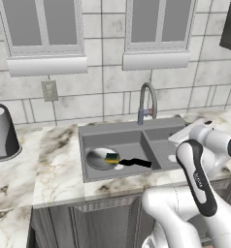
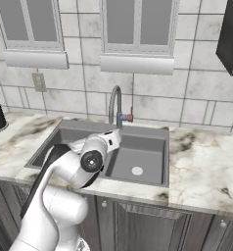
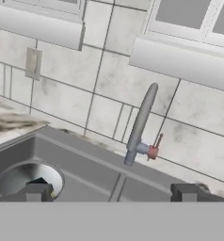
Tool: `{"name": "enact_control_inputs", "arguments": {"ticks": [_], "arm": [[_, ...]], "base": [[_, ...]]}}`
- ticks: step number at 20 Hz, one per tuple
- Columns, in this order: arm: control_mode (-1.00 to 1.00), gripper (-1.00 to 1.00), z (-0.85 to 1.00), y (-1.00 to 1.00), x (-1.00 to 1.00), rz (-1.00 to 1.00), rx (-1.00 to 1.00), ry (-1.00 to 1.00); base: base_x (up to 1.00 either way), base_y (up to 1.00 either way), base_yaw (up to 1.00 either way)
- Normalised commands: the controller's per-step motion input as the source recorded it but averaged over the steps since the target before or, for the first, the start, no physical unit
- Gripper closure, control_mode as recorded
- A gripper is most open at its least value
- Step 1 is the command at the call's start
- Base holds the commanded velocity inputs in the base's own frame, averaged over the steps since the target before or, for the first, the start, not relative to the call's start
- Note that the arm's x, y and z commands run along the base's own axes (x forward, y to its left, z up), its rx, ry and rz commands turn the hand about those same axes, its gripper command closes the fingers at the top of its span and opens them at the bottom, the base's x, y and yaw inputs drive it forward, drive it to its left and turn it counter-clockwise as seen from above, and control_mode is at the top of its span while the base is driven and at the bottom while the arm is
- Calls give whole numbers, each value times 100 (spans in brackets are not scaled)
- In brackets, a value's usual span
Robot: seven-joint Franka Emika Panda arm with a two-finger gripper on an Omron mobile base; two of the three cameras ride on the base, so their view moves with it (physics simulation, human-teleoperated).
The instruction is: Pick the pan and sponge and place them into the sink. Then turn on the water.
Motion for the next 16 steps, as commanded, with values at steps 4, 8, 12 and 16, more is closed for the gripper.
{"name": "enact_control_inputs", "arguments": {"ticks": [4, 8, 12, 16], "arm": [[-100, -100, -3, -33, 0, 0, 0, -8], [-100, -100, -1, -36, 0, 0, 0, -7], [-100, -100, 0, -43, 9, 0, 0, -5], [-100, -100, 0, -51, 35, 6, 0, -2]], "base": [[0, 0, 0], [0, 0, 0], [0, 0, 0], [0, 0, 0]]}}
